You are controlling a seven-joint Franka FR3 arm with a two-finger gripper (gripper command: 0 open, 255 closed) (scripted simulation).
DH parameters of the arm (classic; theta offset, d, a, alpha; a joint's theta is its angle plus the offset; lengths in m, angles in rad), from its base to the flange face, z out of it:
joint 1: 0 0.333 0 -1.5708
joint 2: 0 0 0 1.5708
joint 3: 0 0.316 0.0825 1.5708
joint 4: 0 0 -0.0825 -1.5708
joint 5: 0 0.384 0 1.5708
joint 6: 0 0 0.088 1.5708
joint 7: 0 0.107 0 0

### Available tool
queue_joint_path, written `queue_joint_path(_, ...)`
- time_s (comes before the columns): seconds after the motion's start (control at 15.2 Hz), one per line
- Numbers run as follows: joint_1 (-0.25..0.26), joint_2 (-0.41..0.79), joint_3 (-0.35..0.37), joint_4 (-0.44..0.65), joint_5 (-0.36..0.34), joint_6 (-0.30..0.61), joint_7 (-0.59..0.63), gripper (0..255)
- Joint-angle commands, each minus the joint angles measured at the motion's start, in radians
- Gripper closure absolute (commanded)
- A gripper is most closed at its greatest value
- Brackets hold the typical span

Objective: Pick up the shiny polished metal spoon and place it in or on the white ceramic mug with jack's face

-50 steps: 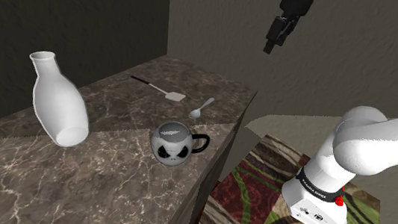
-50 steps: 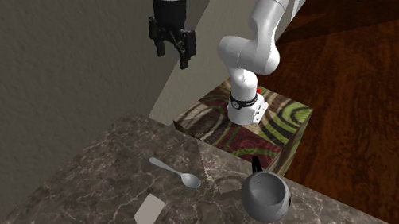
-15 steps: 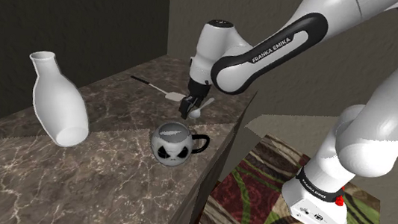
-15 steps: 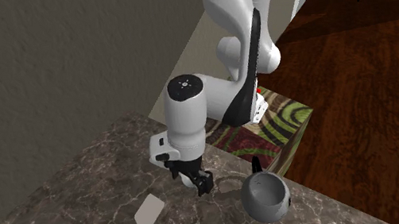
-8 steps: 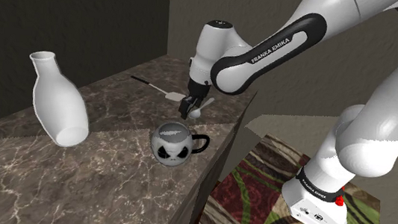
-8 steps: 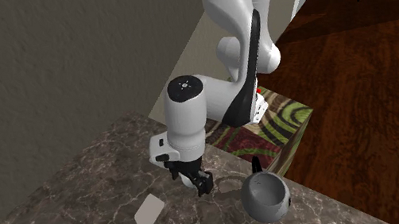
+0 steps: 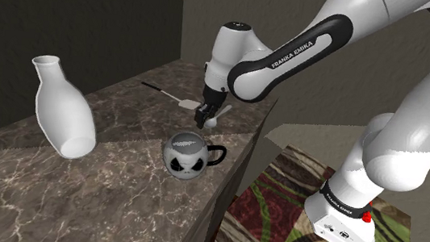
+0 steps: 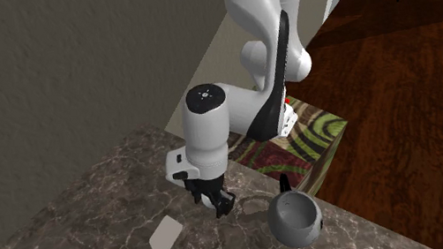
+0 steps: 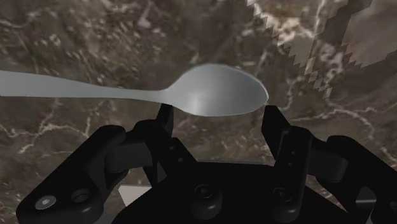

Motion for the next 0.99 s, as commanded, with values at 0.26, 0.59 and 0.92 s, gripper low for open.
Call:
queue_joint_path(0.26, 0.002, -0.031, -0.001, 0.013, 0.013, -0.044, -0.011, 255)
queue_joint_path(0.59, 0.006, -0.078, -0.005, 0.041, 0.031, -0.116, -0.027, 255)
queue_joint_path(0.92, 0.009, -0.118, -0.008, 0.073, 0.043, -0.189, -0.038, 255)
